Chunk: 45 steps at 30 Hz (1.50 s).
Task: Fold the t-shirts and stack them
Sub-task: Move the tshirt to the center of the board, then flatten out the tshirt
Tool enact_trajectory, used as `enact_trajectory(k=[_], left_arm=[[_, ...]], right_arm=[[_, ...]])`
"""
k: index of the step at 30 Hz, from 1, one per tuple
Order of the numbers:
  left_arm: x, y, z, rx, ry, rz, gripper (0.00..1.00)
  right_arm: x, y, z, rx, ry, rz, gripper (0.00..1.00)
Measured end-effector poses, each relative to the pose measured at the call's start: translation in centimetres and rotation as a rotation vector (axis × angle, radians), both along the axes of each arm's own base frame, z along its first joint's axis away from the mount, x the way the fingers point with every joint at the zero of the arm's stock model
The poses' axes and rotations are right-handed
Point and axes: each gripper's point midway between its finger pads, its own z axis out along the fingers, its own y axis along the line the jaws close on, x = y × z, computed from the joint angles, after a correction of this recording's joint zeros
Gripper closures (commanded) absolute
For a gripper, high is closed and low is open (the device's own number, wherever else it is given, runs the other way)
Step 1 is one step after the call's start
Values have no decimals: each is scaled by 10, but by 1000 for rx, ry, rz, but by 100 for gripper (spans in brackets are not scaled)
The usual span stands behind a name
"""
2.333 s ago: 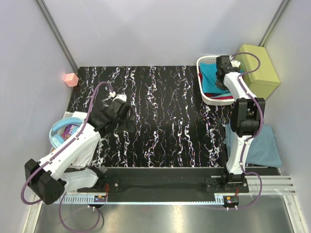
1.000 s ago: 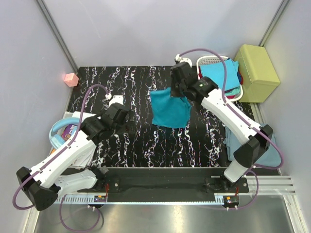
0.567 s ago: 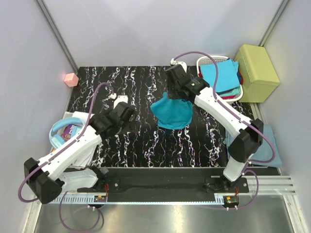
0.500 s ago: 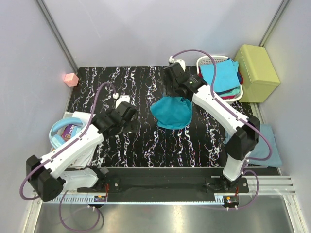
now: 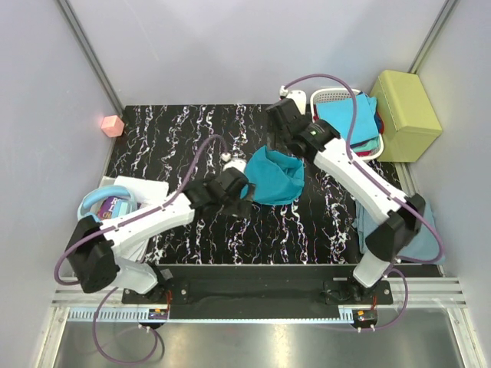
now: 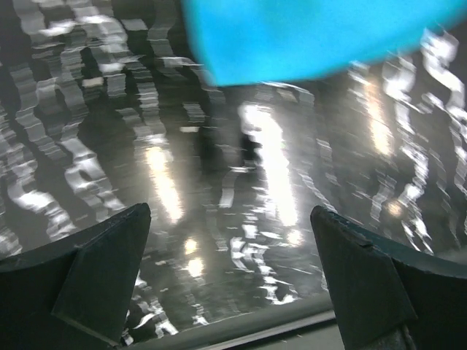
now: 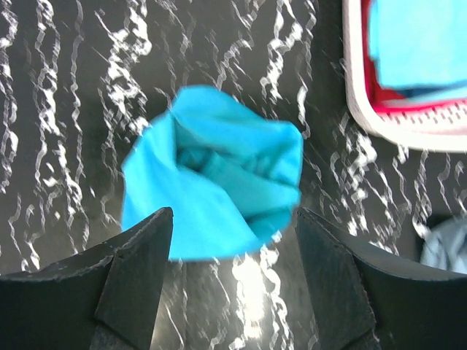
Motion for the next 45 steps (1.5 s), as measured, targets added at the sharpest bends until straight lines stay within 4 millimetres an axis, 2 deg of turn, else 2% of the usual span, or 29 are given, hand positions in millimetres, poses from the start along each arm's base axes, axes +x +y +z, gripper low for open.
enact_trajectory(k=[4,8,13,16,23,28,35,37,39,45], left_arm=[[-14,-40,-15,-8,33,-128,6],[-19,-76,-41,25,87,-224,7],[-3,-111,-61,65,99,-281,7],[14,-128,-57,50,80,-282,5],[47,-132,-36,3,31,-245,5],[61,-144,-33,-6,19,-241,9],[71,-158,-37,-19,6,-236,22],[74,-161,-39,-21,6,-233,28],[74,-162,-41,-21,10,-229,35],[74,-165,-47,-20,17,-222,46]], right_arm=[[-25,-19,-1,12,13,-19,24],[-39,-32,-5,11,24,-39,25],[-43,-36,-17,-12,48,-46,24],[-43,-37,-18,-16,48,-49,25],[-34,-41,-12,-4,8,-79,24],[-25,-52,-5,-10,-27,-117,24],[-20,-66,-4,-49,-37,-145,24],[-19,-69,-6,-55,-36,-152,24],[-18,-71,-8,-61,-32,-153,24],[-18,-75,-12,-71,-25,-158,24]])
